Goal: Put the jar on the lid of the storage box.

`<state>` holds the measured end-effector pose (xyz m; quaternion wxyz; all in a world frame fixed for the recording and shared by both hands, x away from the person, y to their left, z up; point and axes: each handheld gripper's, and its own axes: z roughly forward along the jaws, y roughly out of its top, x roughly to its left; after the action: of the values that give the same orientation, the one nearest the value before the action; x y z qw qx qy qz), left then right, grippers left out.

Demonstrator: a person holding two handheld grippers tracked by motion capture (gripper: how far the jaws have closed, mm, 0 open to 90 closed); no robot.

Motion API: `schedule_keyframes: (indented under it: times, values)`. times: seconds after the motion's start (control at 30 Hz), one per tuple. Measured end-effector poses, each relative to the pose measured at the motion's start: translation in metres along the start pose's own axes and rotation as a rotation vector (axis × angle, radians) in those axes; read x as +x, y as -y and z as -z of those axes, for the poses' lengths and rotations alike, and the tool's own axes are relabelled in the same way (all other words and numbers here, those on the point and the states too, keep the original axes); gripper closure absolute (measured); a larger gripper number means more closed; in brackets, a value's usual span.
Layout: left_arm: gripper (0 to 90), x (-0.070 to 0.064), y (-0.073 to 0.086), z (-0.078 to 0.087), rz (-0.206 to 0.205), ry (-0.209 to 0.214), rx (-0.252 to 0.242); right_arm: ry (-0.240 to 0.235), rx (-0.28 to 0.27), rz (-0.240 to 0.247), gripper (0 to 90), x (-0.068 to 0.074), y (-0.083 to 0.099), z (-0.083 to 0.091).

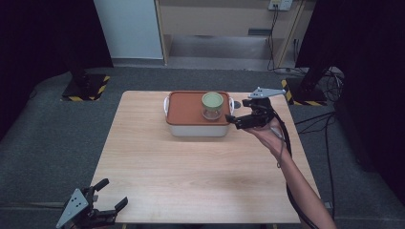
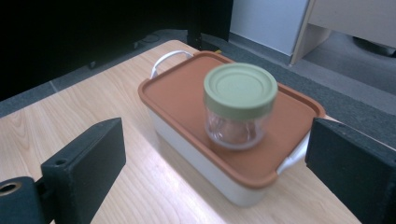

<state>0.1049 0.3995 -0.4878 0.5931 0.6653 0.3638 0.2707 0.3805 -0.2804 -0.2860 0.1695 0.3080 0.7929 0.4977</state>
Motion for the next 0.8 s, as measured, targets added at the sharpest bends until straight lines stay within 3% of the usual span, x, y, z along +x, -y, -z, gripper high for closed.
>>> schedule_keyframes:
  times: [0.37,0.8]
  values:
    - [1.6,0.000,0.000,0.000,0.001,-0.003,0.001,0.028,-0.033,-0.018,5.2,0.004,0.032,0.043]
    - [1.6,0.000,0.000,-0.001,0.004,-0.002,0.006,0.100,-0.067,-0.019,4.9,0.034,0.084,0.094]
